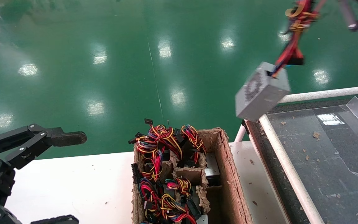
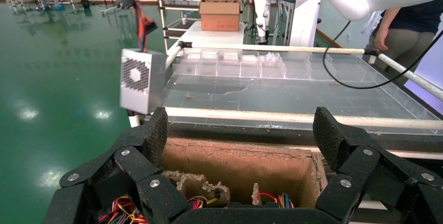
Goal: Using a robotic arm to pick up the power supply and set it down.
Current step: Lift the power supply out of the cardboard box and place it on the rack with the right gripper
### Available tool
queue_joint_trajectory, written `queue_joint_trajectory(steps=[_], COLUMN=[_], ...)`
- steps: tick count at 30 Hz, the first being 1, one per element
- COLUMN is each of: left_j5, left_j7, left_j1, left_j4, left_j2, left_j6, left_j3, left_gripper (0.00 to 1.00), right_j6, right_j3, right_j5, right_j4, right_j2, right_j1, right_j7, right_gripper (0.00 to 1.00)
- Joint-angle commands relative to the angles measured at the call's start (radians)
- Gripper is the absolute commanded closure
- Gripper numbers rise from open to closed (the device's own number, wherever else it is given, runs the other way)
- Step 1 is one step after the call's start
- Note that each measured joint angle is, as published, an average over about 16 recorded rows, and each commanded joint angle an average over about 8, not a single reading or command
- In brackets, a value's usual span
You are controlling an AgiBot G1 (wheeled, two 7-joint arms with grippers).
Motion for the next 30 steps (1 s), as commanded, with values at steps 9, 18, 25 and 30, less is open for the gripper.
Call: queue_joint_trajectory(steps=[9, 18, 25, 30], left_j5=[-0.001, -0.003, -0.004, -0.005], left_j7=[0.001, 0.002, 0.003, 0.004], left_j1=[-0.001, -0.001, -0.002, -0.002], left_j4=[0.000, 0.000, 0.000, 0.000], left_j2=[-0.001, -0.002, -0.002, -0.003], left_j6=[-0.001, -0.001, -0.002, -0.002], left_j3=[0.002, 0.004, 0.006, 0.007], left_gripper=[0.00, 0.00, 0.00, 0.00], right_j6=[0.096, 0.118, 0.113, 0.097], right_j3=[0.031, 0.039, 0.033, 0.012], right_j5=[-0.086, -0.116, -0.100, -0.096], right_j4=[-0.003, -0.009, -0.008, -0.005], right_j2=[0.109, 0.140, 0.116, 0.079], right_j1=[-0.083, -0.170, -0.187, -0.165], right_j7=[0.061, 0.015, 0.005, -0.001], right_gripper=[1.00, 1.00, 1.00, 1.00])
